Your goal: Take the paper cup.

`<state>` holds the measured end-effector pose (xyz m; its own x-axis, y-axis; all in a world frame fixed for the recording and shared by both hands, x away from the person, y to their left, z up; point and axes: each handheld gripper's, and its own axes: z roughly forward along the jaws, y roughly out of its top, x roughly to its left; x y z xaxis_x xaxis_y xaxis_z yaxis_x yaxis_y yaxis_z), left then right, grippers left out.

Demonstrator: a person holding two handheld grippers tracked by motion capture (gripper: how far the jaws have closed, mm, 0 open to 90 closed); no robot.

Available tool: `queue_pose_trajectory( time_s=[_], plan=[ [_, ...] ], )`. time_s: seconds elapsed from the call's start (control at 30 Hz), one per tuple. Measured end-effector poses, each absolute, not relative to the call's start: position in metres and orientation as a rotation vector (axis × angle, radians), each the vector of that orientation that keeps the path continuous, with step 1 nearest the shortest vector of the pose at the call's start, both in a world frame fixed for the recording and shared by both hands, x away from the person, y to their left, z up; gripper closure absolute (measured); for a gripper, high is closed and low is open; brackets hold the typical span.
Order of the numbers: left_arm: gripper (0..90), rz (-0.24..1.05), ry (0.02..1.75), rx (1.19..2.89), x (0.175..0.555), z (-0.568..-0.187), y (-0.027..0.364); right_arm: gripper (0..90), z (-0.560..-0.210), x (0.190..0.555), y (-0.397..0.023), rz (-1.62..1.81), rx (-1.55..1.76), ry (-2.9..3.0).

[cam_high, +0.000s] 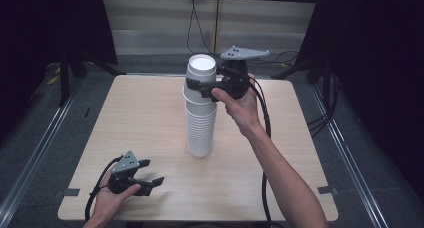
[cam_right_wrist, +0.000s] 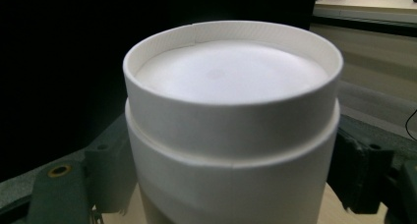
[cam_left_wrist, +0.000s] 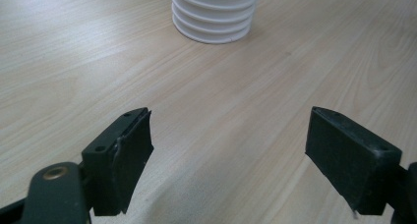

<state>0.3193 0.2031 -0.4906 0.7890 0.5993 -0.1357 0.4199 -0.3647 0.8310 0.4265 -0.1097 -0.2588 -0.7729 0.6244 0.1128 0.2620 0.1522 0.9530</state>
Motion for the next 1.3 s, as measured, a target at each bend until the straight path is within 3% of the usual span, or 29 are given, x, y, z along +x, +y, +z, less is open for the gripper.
queue_pose_trajectory(
  time_s=[1.3],
  plan=[
    [17.5, 0.238, 0.766, 2.011, 0.321, -0.491, 0.204, 19.7, -0.242, 0.423, -0.123, 1.836, 0.825, 1.962]
  ],
)
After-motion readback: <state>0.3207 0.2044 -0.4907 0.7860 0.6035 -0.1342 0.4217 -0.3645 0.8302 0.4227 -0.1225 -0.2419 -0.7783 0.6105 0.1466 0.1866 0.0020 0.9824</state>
